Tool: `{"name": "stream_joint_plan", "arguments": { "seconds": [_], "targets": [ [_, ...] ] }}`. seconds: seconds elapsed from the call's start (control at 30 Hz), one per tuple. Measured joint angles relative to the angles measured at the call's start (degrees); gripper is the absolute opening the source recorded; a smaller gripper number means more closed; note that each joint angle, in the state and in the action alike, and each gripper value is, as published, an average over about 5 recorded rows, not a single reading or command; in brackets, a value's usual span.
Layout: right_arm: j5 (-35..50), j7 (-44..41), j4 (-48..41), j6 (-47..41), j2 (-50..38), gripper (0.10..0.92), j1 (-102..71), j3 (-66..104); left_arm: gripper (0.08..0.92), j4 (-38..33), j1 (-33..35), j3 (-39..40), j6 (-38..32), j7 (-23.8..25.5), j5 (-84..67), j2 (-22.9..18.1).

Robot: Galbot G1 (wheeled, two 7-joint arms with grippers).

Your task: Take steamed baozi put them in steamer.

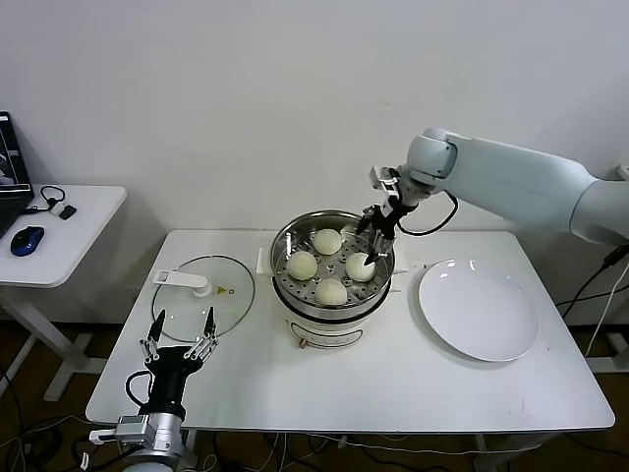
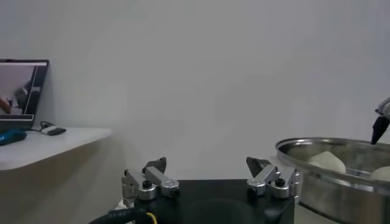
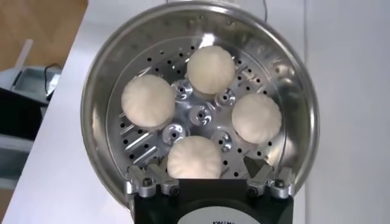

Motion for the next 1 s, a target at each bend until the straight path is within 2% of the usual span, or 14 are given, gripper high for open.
{"name": "stream_joint_plan", "arguments": {
  "seconds": [0.3,0.5,0.73,1.0],
  "targets": [
    [0.1,5.8,6.1,0.8,-9.0,0.823,-3.9,9.3,0.823,-0.5,0.1,0.0,0.1,-0.4,0.2,0.1],
    [-1.4,12.6,12.4,2.5,-17.2,0.823,-13.1,22.1,0.823,-0.5,0.1,0.4,0.1,-0.4,0.6,0.1],
    [-4.3,23.4,20.3,6.8,-23.7,0.823,-33.0,43.6,0.823,-0.6,-0.2,0.5,0.1,-0.8,0.6,0.0],
    [-8.8,34.6,28.3,12.8,-22.0,0.823,-62.2,73.4,0.823,-0.6,0.4,0.8,-0.4,-1.0,0.8,-0.5]
  ]
}}
